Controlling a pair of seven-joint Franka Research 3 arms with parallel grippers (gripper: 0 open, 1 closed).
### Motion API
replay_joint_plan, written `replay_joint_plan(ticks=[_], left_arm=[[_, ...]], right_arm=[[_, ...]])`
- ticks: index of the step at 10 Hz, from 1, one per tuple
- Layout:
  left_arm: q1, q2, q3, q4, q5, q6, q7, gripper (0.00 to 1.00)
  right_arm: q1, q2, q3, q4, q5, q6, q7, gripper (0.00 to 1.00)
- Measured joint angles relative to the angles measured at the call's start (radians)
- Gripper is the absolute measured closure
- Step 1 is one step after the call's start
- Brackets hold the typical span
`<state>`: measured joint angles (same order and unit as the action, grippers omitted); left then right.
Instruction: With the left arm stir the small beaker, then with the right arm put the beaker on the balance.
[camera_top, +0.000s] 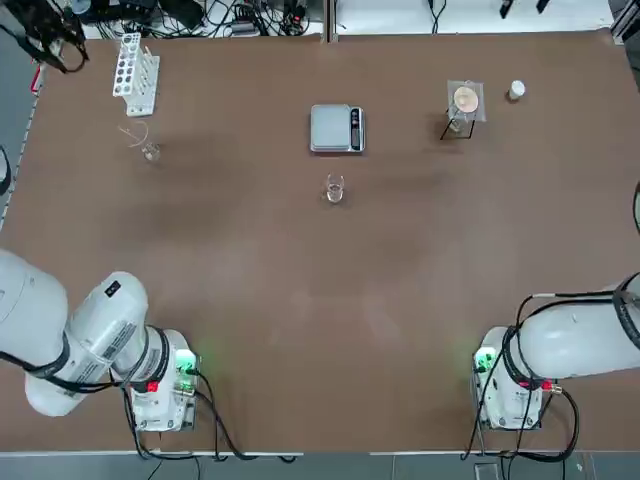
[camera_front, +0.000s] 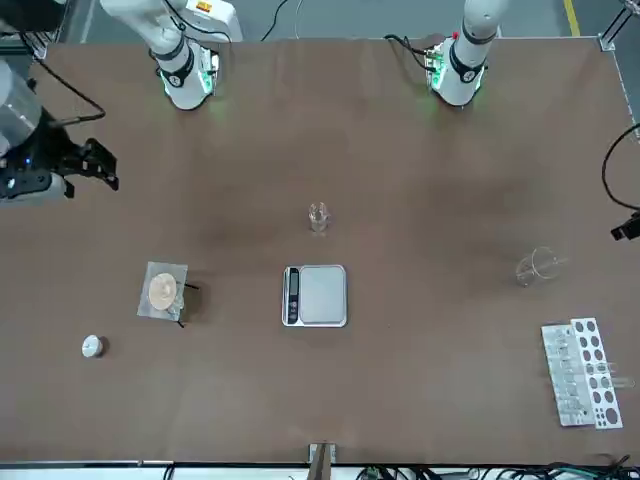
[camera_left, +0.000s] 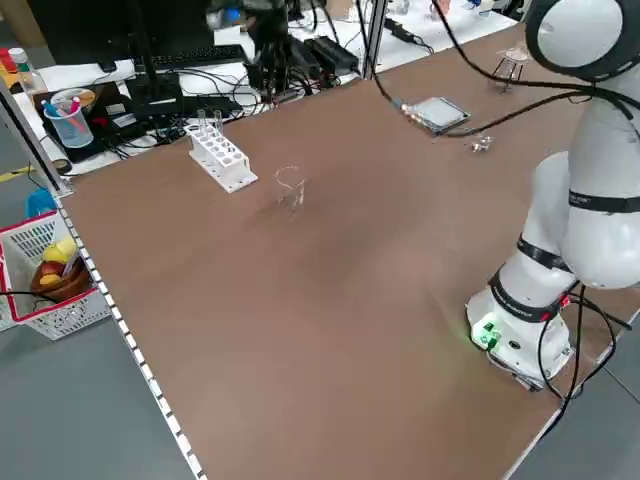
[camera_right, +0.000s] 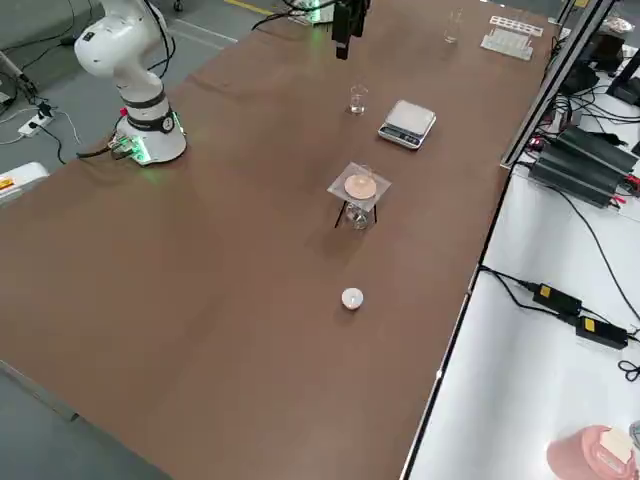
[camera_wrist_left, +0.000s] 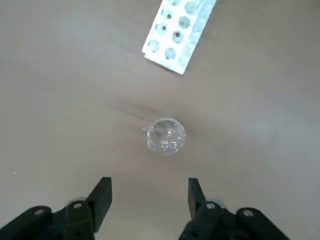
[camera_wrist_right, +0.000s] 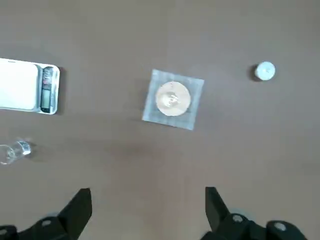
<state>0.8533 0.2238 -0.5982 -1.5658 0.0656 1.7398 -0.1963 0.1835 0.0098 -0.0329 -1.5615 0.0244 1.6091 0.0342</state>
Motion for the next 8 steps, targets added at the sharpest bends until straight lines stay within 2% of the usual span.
replay_joint_plan(ticks=[1,2,3,5,6,8], left_arm=[[-0.033,0.000,0.002,0.040,0.001,-0.036,0.000,0.28],[-0.089,-0.001,0.018,0.059,0.002,-0.051,0.000,0.18],[-0.191,-0.007,0.078,0.071,0.002,-0.066,-0.003,0.02],[-0.469,-0.059,0.285,0.088,0.003,-0.123,-0.004,0.01],[-0.572,-0.090,0.358,0.099,0.001,-0.156,-0.004,0.01],[-0.722,-0.142,0.461,0.105,-0.020,-0.225,-0.002,0.01]], right_arm=[[0.036,0.000,0.004,0.000,0.002,0.013,0.044,0.00],[0.066,0.000,0.015,0.000,0.010,0.030,0.089,0.00],[0.081,0.000,0.033,-0.001,0.038,0.050,0.117,0.00],[0.113,0.004,0.054,-0.011,0.118,0.106,0.116,0.00],[0.132,0.009,0.057,-0.018,0.154,0.132,0.073,0.00],[0.143,0.034,0.058,-0.027,0.180,0.153,-0.152,0.00]])
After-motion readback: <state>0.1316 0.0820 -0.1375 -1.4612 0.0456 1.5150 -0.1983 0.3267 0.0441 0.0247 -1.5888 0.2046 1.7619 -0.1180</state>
